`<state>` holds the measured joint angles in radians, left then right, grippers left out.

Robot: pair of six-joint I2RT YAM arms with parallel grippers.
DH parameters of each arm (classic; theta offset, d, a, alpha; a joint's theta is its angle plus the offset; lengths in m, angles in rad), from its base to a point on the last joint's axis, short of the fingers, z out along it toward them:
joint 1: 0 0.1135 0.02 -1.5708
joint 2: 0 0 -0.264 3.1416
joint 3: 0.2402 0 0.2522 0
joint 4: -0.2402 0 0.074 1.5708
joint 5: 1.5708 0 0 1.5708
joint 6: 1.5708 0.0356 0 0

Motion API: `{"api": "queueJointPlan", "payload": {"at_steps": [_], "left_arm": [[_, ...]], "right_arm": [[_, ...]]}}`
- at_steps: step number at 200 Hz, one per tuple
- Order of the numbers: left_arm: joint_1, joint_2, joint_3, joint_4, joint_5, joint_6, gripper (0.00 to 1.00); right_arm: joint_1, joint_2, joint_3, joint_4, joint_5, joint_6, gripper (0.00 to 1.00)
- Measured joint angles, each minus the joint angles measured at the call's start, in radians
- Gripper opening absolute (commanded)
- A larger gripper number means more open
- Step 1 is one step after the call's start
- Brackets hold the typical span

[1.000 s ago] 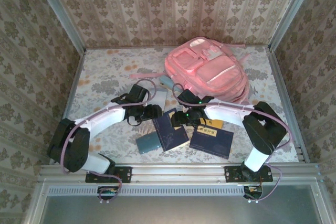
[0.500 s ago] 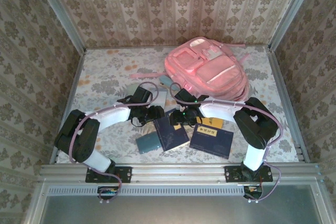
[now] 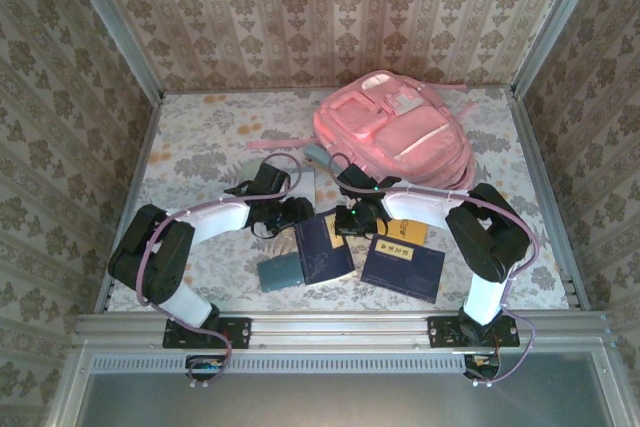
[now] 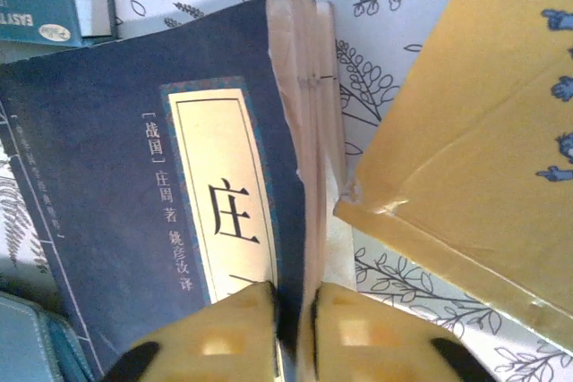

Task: Pack the student bag

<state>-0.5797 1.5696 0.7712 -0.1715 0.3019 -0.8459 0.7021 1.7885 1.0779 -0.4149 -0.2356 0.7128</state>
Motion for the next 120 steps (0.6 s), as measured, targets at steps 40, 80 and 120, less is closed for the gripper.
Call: {"api": "queueJointPlan", "payload": {"at_steps": [40,80,120], "left_arm": [[0.000,0.000,0.006,-0.011,-0.004,0.000,0.68],[-0.002,-0.030,0.030,-0.057,-0.002,0.005,0.76],[0.021,-0.150,0.089,-0.136,-0.007,0.035,0.90]], "right_arm": [[0.000,-0.023,0.014,-0.011,-0.008,-0.002,0.00],[-0.012,-0.057,0.019,0.005,-0.032,-0.001,0.00],[-0.040,-0.138,0.011,0.053,-0.085,0.015,0.00]]}}
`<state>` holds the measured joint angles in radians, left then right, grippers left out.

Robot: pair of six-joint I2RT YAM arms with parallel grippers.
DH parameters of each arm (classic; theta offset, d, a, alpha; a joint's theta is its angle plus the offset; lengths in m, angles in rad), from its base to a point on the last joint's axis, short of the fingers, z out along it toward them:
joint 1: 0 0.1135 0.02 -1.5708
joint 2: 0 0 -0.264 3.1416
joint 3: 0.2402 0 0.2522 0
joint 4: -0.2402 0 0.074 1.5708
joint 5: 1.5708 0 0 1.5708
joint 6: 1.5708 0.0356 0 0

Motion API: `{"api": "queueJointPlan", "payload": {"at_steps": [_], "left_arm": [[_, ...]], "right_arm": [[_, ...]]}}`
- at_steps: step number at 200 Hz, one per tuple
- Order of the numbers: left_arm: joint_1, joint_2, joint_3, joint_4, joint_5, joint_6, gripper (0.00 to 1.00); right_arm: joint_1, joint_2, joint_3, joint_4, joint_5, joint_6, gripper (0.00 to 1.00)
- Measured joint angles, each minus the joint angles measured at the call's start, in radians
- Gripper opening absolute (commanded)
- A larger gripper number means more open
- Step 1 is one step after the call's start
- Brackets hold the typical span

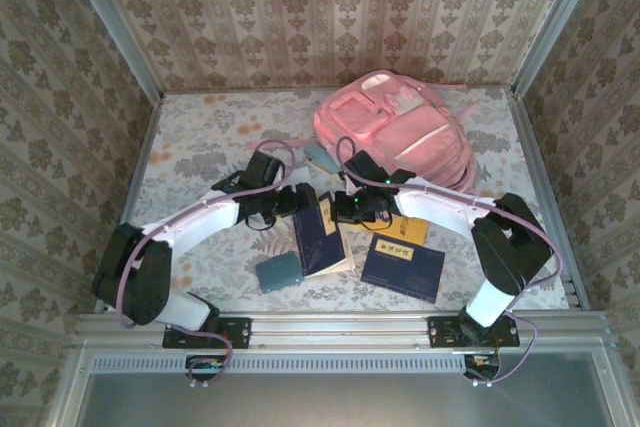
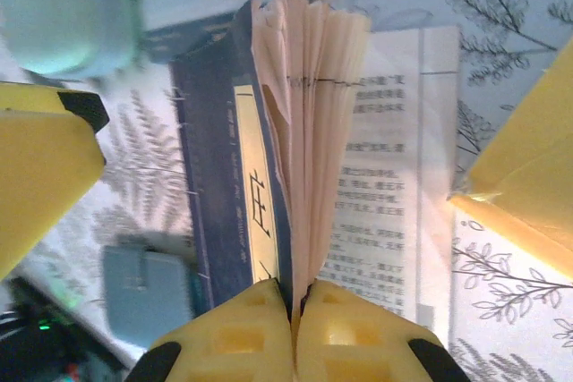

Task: Pack the student bag

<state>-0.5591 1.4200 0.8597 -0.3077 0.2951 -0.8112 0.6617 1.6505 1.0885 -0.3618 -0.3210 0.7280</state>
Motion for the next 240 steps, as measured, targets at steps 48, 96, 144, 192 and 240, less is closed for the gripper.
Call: {"api": "queueJointPlan", "payload": {"at_steps": [48,96,144,192,240], "left_arm": [[0.031,-0.019,-0.019,0.007,0.033,-0.005,0.89],[0.031,0.097,-0.047,0.117,0.127,-0.047,0.86],[0.021,0.163,-0.061,0.279,0.222,-0.135,0.63],[0.018,0.145,-0.062,0.324,0.245,-0.167,0.11],[0.016,-0.015,-0.034,0.263,0.240,-0.150,0.00]], "right_arm": [[-0.139,-0.075,-0.136,0.205,-0.136,0.112,0.00],[-0.195,-0.075,-0.232,0.375,-0.241,0.204,0.00],[-0.222,-0.075,-0.286,0.479,-0.280,0.263,0.00],[-0.233,-0.063,-0.299,0.520,-0.288,0.275,0.04],[-0.220,-0.084,-0.282,0.445,-0.255,0.241,0.87]]}}
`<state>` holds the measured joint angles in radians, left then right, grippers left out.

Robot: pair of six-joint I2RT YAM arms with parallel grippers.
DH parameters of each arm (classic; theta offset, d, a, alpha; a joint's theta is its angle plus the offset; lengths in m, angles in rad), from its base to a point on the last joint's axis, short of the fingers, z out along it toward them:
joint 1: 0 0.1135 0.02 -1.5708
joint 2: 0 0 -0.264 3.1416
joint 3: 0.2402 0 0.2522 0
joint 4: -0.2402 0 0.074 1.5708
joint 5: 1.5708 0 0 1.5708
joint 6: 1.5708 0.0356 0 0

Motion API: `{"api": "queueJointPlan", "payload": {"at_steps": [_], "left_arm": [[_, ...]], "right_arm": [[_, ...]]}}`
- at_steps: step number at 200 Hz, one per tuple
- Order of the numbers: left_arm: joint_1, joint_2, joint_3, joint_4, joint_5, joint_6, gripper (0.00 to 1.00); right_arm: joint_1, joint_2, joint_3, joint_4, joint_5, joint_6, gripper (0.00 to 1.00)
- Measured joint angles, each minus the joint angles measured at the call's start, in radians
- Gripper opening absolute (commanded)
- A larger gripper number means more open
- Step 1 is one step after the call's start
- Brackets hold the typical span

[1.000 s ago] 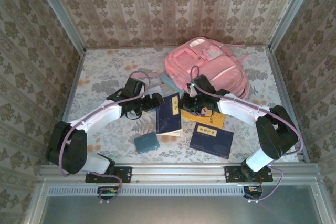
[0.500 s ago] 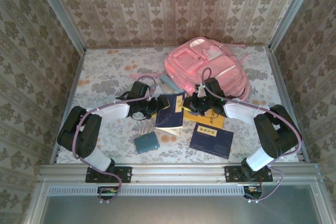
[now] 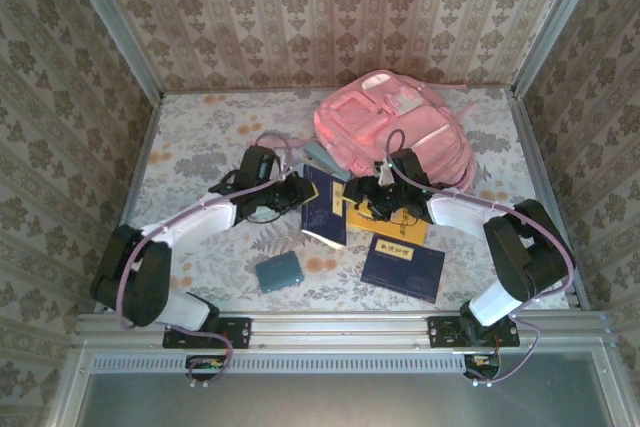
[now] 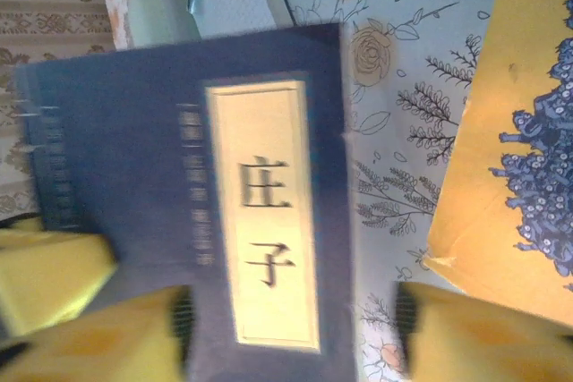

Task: Pack the student bag

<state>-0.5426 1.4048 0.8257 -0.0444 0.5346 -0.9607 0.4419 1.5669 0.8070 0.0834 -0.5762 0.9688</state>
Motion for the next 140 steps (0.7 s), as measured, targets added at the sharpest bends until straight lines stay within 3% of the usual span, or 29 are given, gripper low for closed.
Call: {"api": "queueJointPlan", "payload": {"at_steps": [26,60,120,140], "left_arm": [[0.000,-0.091,0.054,-0.038,-0.010,0.019,0.00],[0.000,-0.164,0.098,-0.028,-0.001,0.022,0.00],[-0.017,-0.171,0.102,0.007,0.020,-0.001,0.00],[-0.024,-0.171,0.117,0.008,0.024,-0.005,0.00]], "right_arm": [[0.018,-0.045,0.061,-0.079,0.019,-0.046,0.96],[0.022,-0.101,0.084,-0.069,0.011,-0.042,0.99],[0.026,-0.102,-0.009,0.327,-0.103,0.215,0.99],[0.028,-0.108,-0.041,0.443,-0.115,0.294,0.87]]}}
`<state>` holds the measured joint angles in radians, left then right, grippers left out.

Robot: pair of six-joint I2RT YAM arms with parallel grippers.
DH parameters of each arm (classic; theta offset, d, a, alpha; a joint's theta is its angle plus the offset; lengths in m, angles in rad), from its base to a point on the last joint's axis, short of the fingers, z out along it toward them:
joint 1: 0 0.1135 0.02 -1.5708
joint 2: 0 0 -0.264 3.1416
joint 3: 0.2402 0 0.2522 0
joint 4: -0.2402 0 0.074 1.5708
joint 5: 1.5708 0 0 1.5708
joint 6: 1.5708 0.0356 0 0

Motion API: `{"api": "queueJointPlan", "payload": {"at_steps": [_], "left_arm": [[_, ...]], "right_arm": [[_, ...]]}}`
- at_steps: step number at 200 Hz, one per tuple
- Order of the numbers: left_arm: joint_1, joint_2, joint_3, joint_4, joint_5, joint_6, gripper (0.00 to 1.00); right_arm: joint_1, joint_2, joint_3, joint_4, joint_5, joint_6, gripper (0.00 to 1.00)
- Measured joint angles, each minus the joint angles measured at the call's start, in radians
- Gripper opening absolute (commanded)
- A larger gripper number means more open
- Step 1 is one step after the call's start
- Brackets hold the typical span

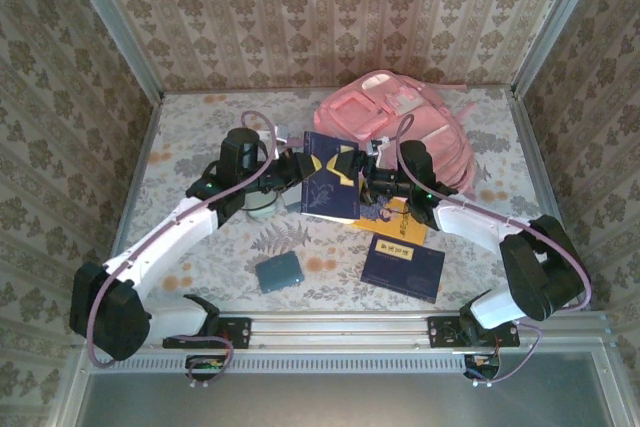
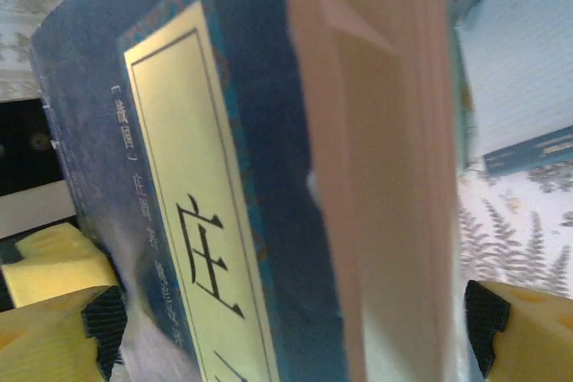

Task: Pack the student bag

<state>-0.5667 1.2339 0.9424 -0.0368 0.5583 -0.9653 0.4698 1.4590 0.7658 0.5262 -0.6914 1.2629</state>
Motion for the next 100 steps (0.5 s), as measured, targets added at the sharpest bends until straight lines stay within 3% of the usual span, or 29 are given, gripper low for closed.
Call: {"api": "queueJointPlan", "payload": {"at_steps": [35,53,67,90,100], "left_arm": [[-0.002,0.001,0.036,-0.001,0.012,0.000,0.00],[-0.005,0.007,0.067,-0.004,0.015,0.003,0.00],[-0.016,0.027,0.101,-0.011,0.016,0.017,0.00],[-0.025,0.089,0.153,-0.041,0.029,0.038,0.00],[-0.030,0.127,0.179,-0.050,0.042,0.050,0.17]], "right_arm": [[-0.005,-0.089,-0.021,0.014,0.010,0.032,0.58],[-0.021,-0.151,-0.021,-0.020,0.027,0.021,0.40],[-0.027,-0.187,-0.021,-0.048,0.034,0.009,0.20],[-0.046,-0.243,-0.022,-0.108,0.057,-0.018,0.04],[-0.058,-0.264,-0.022,-0.141,0.069,-0.022,0.00]]}}
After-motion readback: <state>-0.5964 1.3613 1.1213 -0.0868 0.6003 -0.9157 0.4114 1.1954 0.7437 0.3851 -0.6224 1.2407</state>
